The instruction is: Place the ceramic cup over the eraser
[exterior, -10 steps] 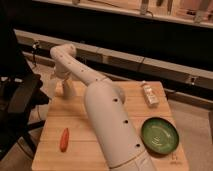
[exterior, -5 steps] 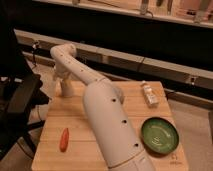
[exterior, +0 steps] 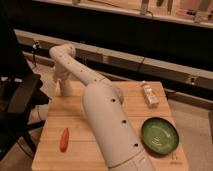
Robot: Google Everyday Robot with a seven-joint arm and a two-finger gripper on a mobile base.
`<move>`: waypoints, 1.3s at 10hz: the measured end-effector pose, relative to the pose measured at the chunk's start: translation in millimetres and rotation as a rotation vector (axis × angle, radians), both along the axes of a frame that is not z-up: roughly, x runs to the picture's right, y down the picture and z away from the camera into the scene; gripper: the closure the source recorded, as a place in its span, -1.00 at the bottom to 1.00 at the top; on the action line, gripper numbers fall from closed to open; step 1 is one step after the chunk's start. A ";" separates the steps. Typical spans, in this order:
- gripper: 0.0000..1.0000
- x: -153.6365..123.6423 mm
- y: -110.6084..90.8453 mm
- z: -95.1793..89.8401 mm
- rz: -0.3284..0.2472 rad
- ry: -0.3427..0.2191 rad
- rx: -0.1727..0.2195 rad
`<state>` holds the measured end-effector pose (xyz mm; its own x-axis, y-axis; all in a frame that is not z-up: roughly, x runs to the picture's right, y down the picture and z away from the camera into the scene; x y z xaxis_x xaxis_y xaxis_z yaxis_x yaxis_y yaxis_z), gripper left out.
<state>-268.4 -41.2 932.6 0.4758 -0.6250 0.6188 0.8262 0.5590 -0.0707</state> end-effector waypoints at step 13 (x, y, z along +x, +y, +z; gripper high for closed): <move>-0.60 13.3 -13.8 4.0 0.031 0.085 0.010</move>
<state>-255.1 -55.0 936.6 0.5454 -0.6154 0.5690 0.7998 0.5852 -0.1336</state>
